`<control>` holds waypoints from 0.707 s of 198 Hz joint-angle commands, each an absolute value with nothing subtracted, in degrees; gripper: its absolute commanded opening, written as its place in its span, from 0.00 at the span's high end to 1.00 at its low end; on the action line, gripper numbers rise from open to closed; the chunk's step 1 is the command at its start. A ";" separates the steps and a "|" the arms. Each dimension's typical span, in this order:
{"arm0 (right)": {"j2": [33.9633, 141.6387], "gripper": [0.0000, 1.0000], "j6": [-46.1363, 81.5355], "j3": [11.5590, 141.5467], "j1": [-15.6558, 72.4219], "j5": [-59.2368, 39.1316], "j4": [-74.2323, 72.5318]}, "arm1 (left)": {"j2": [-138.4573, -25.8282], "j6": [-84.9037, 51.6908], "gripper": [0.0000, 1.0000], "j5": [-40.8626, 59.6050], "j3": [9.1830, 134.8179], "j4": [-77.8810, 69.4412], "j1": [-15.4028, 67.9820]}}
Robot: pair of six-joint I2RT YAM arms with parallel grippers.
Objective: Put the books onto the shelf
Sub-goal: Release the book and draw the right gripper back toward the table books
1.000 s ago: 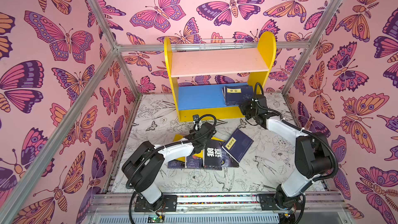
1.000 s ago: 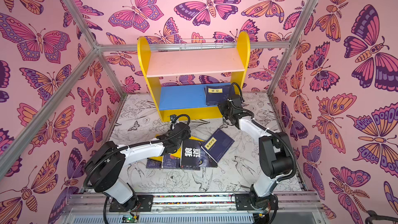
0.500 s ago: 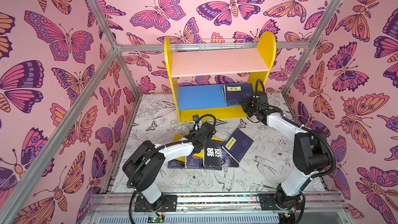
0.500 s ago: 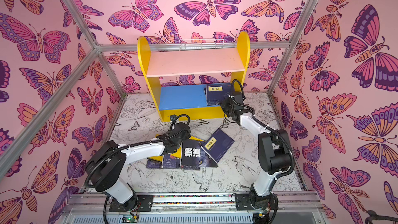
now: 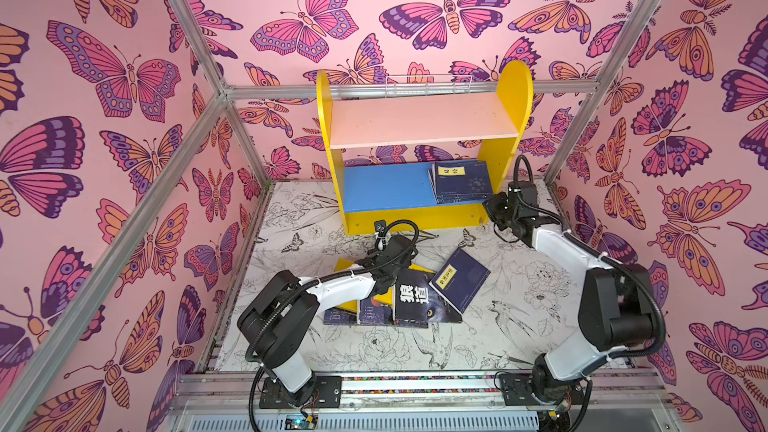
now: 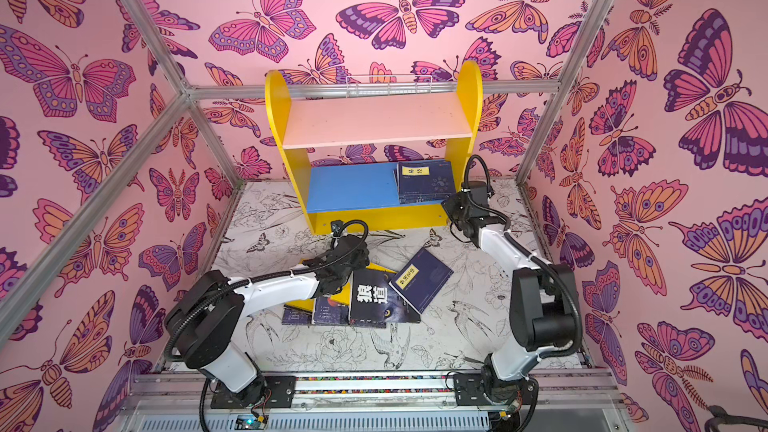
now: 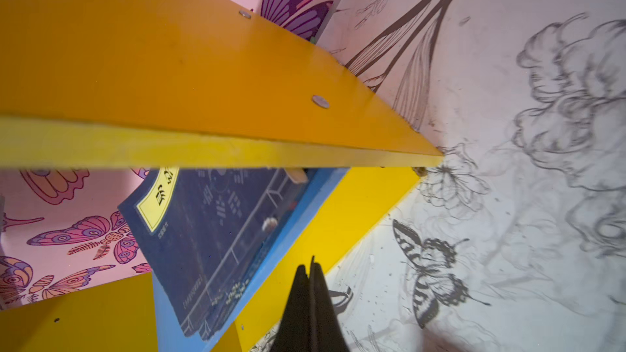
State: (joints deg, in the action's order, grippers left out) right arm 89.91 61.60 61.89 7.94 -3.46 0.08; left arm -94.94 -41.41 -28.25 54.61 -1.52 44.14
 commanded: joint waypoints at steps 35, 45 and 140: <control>67.25 0.55 49.43 45.95 7.45 -5.64 13.09 | -99.12 -27.30 0.22 -11.08 64.96 -0.11 44.64; 64.69 0.50 48.46 44.17 7.40 -7.80 16.97 | -100.07 -25.54 0.22 -8.56 66.53 0.30 45.35; 76.44 0.37 56.94 28.65 2.22 -33.50 16.80 | -113.33 -19.78 0.19 3.10 80.10 12.04 49.56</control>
